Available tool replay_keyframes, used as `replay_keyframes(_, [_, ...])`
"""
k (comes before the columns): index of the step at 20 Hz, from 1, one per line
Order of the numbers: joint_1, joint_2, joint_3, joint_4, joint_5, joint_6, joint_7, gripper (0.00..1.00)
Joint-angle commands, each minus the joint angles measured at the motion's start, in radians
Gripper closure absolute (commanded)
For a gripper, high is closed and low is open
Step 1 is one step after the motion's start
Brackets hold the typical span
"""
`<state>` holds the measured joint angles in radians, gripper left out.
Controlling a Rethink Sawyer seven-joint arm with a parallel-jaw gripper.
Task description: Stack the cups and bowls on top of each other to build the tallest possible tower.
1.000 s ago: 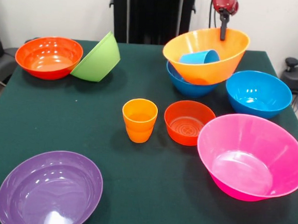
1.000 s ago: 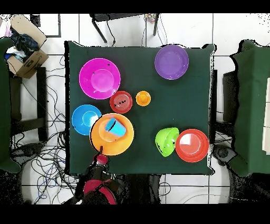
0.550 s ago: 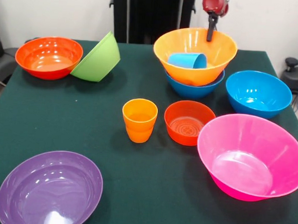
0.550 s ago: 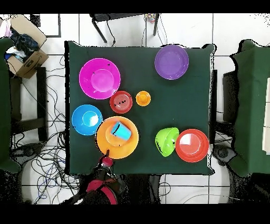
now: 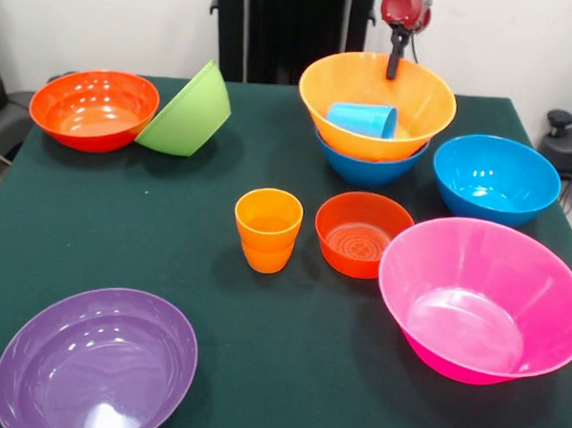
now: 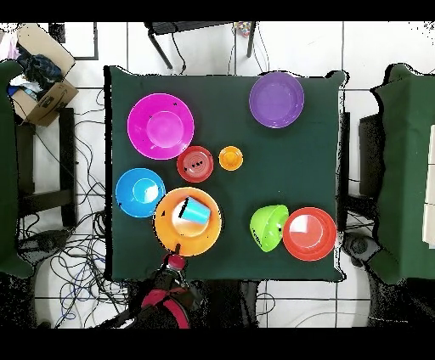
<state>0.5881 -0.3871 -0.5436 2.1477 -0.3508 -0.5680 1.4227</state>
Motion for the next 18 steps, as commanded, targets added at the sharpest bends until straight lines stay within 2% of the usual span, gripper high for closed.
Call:
replay_keyframes(1, [-0.029, -0.022, 0.087, -0.071, -0.004, 0.065, 0.133, 0.00])
replay_keyframes(4, [-0.040, -0.020, 0.092, -0.064, 0.004, 0.031, 0.152, 0.00])
replay_keyframes(6, [-0.030, -0.060, 0.061, -0.072, -0.024, -0.050, 0.132, 0.00])
replay_keyframes(7, [-0.059, -0.087, 0.089, -0.057, -0.051, -0.053, 0.155, 0.00])
replay_keyframes(9, [-0.070, -0.120, 0.108, -0.044, -0.075, 0.005, 0.156, 0.00])
replay_keyframes(11, [-0.086, -0.154, 0.128, -0.025, -0.089, 0.016, 0.174, 0.00])
replay_keyframes(14, [-0.133, -0.235, 0.188, 0.005, -0.145, 0.075, 0.200, 0.00])
replay_keyframes(18, [-0.294, -0.471, 0.383, 0.075, -0.310, 0.297, 0.219, 0.00])
